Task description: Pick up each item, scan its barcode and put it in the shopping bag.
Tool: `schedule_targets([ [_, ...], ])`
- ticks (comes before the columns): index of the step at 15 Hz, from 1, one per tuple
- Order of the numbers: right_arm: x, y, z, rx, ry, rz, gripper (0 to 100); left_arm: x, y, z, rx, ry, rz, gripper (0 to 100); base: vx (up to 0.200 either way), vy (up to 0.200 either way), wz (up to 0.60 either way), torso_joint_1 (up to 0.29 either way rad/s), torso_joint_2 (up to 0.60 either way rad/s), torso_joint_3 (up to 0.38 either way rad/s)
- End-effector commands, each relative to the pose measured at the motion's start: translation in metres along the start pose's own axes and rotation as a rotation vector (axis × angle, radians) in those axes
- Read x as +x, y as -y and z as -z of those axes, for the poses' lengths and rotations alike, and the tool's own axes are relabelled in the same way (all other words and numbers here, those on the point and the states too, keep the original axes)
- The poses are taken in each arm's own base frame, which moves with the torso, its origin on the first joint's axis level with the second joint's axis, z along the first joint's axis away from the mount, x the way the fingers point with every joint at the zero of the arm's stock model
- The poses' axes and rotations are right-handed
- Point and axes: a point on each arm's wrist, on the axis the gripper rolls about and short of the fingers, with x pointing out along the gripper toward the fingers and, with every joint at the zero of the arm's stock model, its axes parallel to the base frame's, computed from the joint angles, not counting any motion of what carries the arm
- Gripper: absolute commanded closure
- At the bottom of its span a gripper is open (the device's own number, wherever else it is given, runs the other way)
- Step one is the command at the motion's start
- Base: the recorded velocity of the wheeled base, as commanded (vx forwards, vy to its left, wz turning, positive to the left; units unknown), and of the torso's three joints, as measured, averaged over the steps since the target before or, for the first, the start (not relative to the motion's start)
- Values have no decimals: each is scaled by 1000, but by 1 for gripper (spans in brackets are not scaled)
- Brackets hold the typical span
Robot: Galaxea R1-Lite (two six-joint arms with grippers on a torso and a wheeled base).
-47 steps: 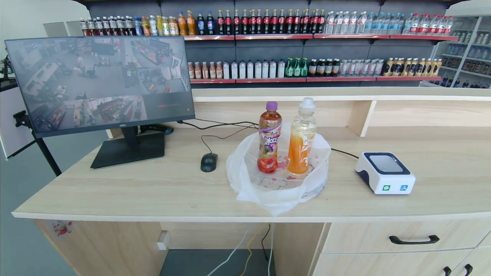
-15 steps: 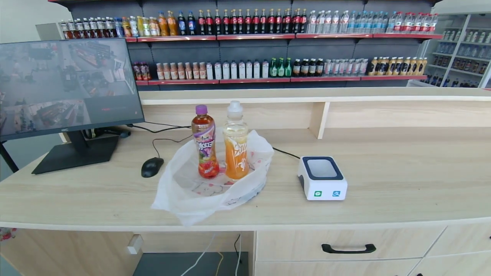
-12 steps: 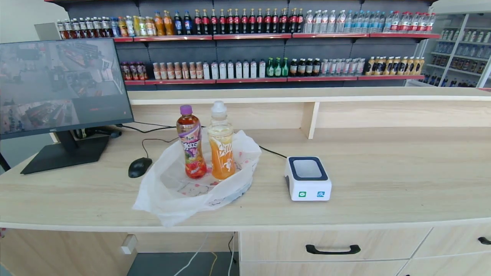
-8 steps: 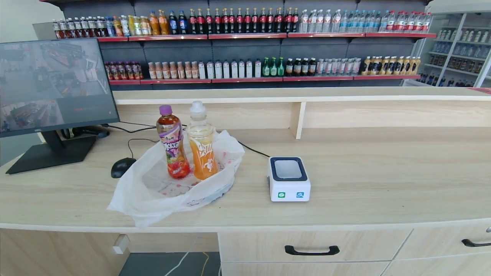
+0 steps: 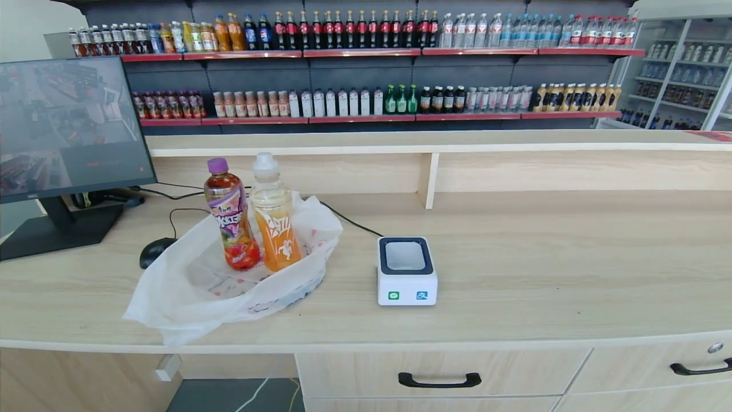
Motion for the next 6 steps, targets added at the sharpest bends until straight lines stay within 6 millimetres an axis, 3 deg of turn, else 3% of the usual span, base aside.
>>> schedule_targets([
  [1,0,0,0,-2,-2,0,0,0,0,0,0,1,-1,0,0,0,0,0,0,0],
  [6,0,0,0,1,-3,0,0,0,0,0,0,1,-1,0,0,0,0,0,0,0],
])
